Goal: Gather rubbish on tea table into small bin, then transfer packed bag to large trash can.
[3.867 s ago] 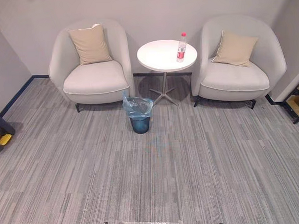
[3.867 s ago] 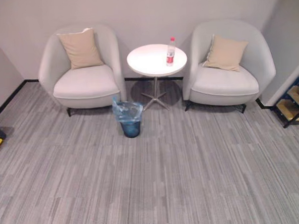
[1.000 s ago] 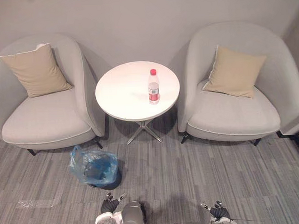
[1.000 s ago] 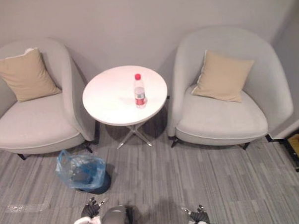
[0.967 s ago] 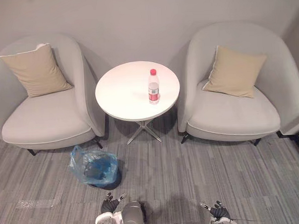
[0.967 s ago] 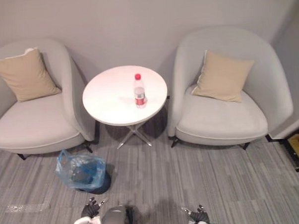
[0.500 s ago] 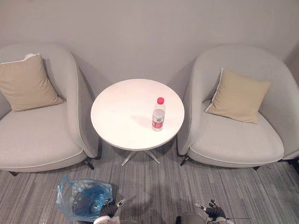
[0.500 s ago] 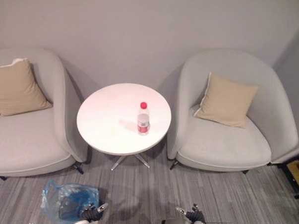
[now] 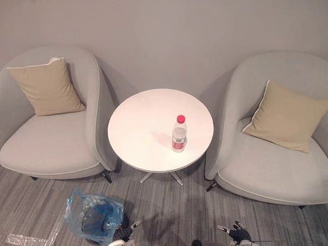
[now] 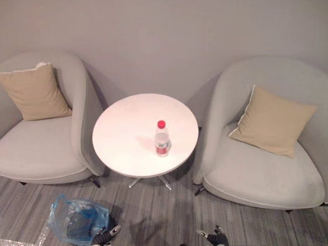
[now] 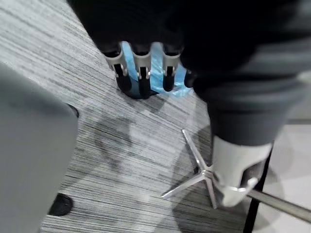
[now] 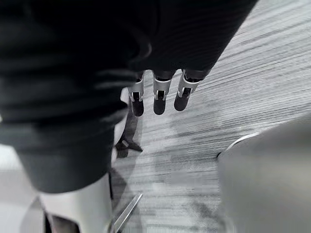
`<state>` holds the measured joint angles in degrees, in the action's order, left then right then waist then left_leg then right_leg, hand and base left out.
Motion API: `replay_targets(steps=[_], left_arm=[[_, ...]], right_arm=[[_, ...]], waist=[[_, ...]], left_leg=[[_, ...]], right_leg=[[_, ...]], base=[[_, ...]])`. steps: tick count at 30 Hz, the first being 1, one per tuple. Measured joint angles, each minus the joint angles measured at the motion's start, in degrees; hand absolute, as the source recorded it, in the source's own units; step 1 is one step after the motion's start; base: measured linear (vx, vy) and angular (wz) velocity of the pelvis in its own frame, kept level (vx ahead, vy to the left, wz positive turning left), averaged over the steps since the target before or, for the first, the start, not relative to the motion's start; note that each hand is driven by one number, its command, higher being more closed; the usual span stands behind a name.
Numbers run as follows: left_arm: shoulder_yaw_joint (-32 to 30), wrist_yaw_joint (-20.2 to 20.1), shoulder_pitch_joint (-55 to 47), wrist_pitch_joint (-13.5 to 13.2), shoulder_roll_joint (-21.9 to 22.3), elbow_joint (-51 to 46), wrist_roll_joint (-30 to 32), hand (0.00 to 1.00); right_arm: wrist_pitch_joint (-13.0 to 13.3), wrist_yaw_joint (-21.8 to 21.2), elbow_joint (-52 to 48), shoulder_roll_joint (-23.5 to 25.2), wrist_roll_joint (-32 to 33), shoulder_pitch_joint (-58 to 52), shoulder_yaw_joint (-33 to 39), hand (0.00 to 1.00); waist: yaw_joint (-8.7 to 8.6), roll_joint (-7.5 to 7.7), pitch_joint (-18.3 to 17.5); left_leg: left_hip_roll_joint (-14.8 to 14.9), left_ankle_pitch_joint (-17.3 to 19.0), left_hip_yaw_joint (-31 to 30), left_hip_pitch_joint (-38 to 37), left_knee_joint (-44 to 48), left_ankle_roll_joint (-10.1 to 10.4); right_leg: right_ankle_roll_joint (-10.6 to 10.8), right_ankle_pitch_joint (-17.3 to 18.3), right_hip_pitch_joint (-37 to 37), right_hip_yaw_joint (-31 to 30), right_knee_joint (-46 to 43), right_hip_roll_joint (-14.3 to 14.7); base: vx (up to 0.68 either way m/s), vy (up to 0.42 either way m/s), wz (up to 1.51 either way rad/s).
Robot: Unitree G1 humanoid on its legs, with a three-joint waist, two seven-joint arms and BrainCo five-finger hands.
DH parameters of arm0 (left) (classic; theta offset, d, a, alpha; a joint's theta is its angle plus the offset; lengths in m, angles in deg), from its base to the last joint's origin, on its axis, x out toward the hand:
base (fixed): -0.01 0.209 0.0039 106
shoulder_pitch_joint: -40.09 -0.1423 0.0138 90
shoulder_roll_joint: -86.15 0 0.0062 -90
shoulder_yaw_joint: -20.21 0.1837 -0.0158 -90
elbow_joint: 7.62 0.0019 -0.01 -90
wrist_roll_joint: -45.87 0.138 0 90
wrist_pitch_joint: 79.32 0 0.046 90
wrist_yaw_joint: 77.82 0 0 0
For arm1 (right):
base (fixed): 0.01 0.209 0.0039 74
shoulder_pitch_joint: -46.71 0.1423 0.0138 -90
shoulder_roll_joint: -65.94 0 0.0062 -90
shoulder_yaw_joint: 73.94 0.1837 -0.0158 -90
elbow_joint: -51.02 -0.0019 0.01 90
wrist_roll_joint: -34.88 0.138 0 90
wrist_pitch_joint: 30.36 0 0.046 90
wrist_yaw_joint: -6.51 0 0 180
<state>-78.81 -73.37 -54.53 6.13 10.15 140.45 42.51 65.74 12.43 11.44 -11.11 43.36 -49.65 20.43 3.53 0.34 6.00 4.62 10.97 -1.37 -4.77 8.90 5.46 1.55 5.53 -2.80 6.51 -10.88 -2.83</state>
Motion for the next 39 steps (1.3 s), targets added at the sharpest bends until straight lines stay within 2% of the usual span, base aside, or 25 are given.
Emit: replay_targets(steps=[5,9,12,16,21,26,34,39], left_arm=[[5.7,0.1,0.2,-0.2,-1.7,-0.1,0.0,0.00],[8.5,0.2,0.5,-0.2,-2.4,-0.1,1.1,0.00],[9.3,0.0,0.6,-0.3,-3.0,-0.1,2.1,0.00],[10.3,-0.1,0.8,-0.8,-3.2,-0.2,2.2,0.00],[10.9,-0.2,0.8,-1.3,-3.4,-0.3,2.1,0.00],[11.4,-0.2,1.3,-1.4,-3.2,-1.7,2.1,0.00],[12.3,-0.1,2.7,-2.3,-2.8,-3.5,1.7,0.00],[12.3,-0.1,3.3,-2.5,-2.7,-3.6,0.9,0.00]], right_arm=[[0.7,1.2,-18.1,-2.4,-4.9,0.4,-3.7,0.00],[2.6,2.0,-25.8,-4.5,-9.6,2.6,-5.2,0.00],[3.0,3.4,-27.6,-4.6,-12.9,4.2,-5.7,0.00],[3.0,4.3,-28.7,-5.8,-13.1,6.0,-7.7,0.00],[3.0,7.6,-29.2,-6.0,-13.6,10.6,-7.7,0.00],[2.9,10.0,-25.6,-6.3,-12.6,17.7,-7.2,0.00],[2.8,9.9,-17.5,-8.3,-8.2,25.4,-7.4,0.00],[2.8,9.9,-15.7,-8.2,-7.2,26.7,-8.1,0.00]], waist=[[0.11,0.20,0.0],[0.06,0.24,0.0],[-0.05,0.36,0.0],[0.00,0.33,0.1],[0.08,0.04,0.5],[0.40,-0.78,2.7],[1.70,-2.32,6.9],[2.48,-2.40,7.8]], left_leg=[[-1.0,-0.8,-0.9,1.3,-0.8,-0.5],[-1.6,-1.1,-1.1,1.9,-0.9,-0.9],[-2.0,-1.4,-2.1,2.6,-1.6,-1.2],[-2.4,-1.9,-3.2,3.1,-1.9,-1.2],[-2.5,-1.9,-4.9,4.8,-1.7,-1.1],[-2.8,-2.0,-6.0,6.9,-0.4,-1.1],[-3.6,-1.9,-8.5,9.9,2.0,-1.2],[-4.0,-1.8,-8.6,10.7,2.5,-1.3]], right_leg=[[0.5,-4.7,1.1,-0.1,6.1,-0.3],[0.7,-7.2,2.1,-0.4,9.6,-0.6],[0.9,-8.4,2.2,-0.2,11.3,-0.8],[0.9,-9.0,2.1,0.7,12.3,-1.1],[0.9,-9.0,1.5,2.2,12.8,-1.1],[0.9,-9.0,0.2,2.8,12.7,-1.2],[0.9,-9.0,-1.4,3.8,10.9,-2.0],[1.1,-8.7,-2.3,3.6,9.9,-2.4]], base=[[-0.09,0.058,0.03],[-0.10,0.025,-0.04],[-0.08,0.005,0.04],[-0.02,0.000,0.15],[0.02,0.004,0.15],[0.04,0.015,0.08],[0.00,0.032,0.15],[-0.05,0.026,0.04]])
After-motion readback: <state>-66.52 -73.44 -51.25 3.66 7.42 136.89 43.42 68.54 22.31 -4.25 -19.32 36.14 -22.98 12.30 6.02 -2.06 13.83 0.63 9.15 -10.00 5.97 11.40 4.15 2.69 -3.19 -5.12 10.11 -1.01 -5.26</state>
